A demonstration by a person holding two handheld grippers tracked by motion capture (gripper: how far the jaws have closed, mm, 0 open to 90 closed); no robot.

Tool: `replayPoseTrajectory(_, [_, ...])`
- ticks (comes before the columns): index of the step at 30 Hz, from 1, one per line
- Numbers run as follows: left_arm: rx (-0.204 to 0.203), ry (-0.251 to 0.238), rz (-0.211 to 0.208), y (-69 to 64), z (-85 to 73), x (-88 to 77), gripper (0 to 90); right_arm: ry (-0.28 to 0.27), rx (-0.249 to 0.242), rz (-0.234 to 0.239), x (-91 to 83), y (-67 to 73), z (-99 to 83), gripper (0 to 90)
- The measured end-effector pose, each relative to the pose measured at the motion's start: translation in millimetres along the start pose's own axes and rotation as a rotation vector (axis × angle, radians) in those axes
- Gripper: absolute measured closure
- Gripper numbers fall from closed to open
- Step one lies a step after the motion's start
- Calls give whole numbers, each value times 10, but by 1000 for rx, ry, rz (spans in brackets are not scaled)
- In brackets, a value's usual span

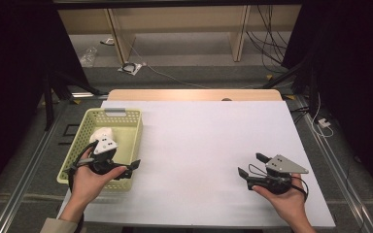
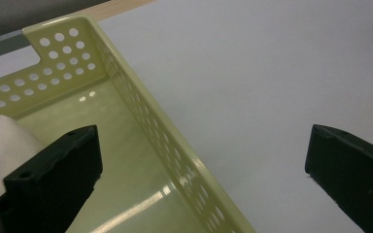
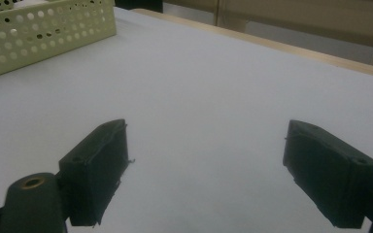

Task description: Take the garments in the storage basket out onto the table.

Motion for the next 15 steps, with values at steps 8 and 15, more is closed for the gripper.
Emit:
replayPoseTrajectory(8, [-14,-5,6,26,-9,-4,6,5,-7,-12,10,-10,-7,172])
replayPoseTrajectory(15, [-19,-5,20,50,-11,-8,17,13,-15,-13,-4,0,-7,172])
Point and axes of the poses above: each handheld gripper's, and its own axes: x roughly forward along the jaws, z roughly out of its top, y roughly to its left, the point moved 5 cm from there along x, roughly forward along the jaws, and after that the axes turned 13 degrees about -x, right-handed, at the moved point
